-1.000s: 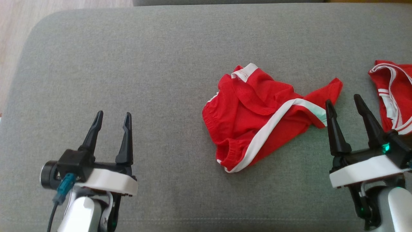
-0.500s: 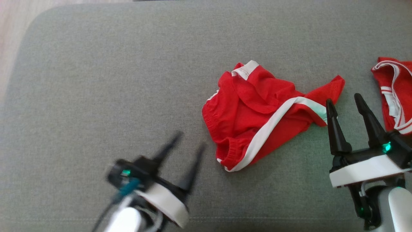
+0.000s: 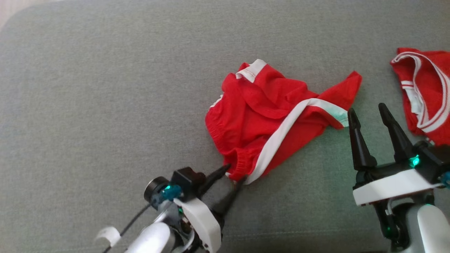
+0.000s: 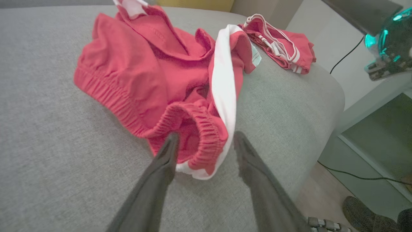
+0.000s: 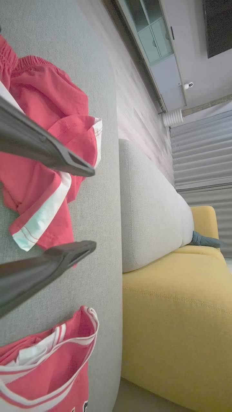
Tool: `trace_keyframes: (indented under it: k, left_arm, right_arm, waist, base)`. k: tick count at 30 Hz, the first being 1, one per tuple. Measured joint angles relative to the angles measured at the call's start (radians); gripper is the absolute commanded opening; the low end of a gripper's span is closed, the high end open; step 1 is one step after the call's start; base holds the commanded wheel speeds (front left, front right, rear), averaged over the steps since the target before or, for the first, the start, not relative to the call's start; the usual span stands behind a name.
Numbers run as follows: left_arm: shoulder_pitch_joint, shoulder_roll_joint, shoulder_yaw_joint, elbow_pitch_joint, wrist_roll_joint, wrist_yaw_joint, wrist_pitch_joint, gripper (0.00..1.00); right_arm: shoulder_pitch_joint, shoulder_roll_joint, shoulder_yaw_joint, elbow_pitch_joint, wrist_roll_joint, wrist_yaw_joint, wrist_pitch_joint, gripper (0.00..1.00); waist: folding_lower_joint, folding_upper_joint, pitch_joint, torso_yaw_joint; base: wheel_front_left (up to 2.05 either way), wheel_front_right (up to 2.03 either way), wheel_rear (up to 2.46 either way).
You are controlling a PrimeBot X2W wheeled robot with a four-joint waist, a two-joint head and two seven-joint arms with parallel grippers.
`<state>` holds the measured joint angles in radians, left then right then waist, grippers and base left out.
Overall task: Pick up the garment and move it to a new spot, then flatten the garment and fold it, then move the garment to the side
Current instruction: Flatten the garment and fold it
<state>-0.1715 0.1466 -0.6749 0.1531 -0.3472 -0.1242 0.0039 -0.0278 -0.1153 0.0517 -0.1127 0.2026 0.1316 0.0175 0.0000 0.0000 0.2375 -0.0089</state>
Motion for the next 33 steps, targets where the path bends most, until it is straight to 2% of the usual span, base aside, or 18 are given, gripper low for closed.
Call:
trace_keyframes:
  k: [1, 8, 11, 23, 29, 30, 31, 32, 33]
  left_arm:
    - [-0.006, -0.001, 0.000, 0.012, -0.016, 0.000, 0.000, 0.00]
    - [-0.059, 0.004, 0.021, 0.060, -0.087, 0.000, -0.061, 0.00]
    - [-0.079, 0.002, 0.062, 0.075, -0.105, 0.003, -0.100, 0.00]
    - [-0.127, -0.007, 0.282, 0.144, -0.192, 0.128, -0.210, 0.00]
    - [-0.127, -0.003, 0.315, 0.204, -0.213, 0.135, -0.226, 0.00]
    - [-0.127, -0.003, 0.311, 0.217, -0.213, 0.132, -0.225, 0.17]
    - [-0.127, -0.003, 0.304, 0.230, -0.213, 0.129, -0.220, 0.80]
    - [-0.127, -0.004, 0.300, 0.240, -0.213, 0.127, -0.218, 1.00]
    - [-0.127, -0.004, 0.298, 0.243, -0.209, 0.127, -0.219, 1.00]
  right_arm:
    - [0.000, 0.002, 0.000, 0.000, 0.000, 0.000, 0.000, 1.00]
    - [0.000, 0.005, -0.005, 0.002, 0.005, 0.000, 0.000, 1.00]
    - [0.000, 0.006, -0.013, 0.003, 0.007, 0.000, 0.000, 1.00]
    - [0.000, 0.009, -0.023, 0.004, 0.008, 0.000, 0.002, 1.00]
    - [0.000, 0.012, -0.028, 0.010, 0.008, 0.000, 0.002, 1.00]
    - [0.000, 0.012, -0.029, 0.012, 0.008, 0.000, 0.002, 1.00]
    - [-0.001, 0.012, -0.029, 0.013, 0.008, 0.000, 0.002, 1.00]
    - [-0.002, 0.013, -0.029, 0.013, 0.008, 0.000, 0.002, 1.00]
    - [-0.002, 0.013, -0.029, 0.013, 0.007, 0.000, 0.002, 1.00]
  waist:
    - [0.0000, 0.0000, 0.001, -0.005]
    - [0.0000, 0.0000, 0.006, -0.029]
    - [0.0000, 0.0000, 0.004, -0.032]
    - [0.0000, 0.0000, 0.015, -0.030]
    - [0.0000, 0.0000, 0.025, -0.026]
    - [0.0000, 0.0000, 0.027, -0.024]
    - [0.0000, 0.0000, 0.029, -0.023]
    - [0.0000, 0.0000, 0.030, -0.021]
    - [0.0000, 0.0000, 0.031, -0.020]
  base:
    - [0.00, 0.00, 0.00]
    - [0.00, 0.00, 0.00]
    - [0.00, 0.00, 0.00]
    - [0.00, 0.00, 0.00]
    - [0.00, 0.00, 0.00]
    - [0.00, 0.00, 0.00]
    - [0.00, 0.00, 0.00]
    - [0.00, 0.00, 0.00]
    - [0.00, 0.00, 0.00]
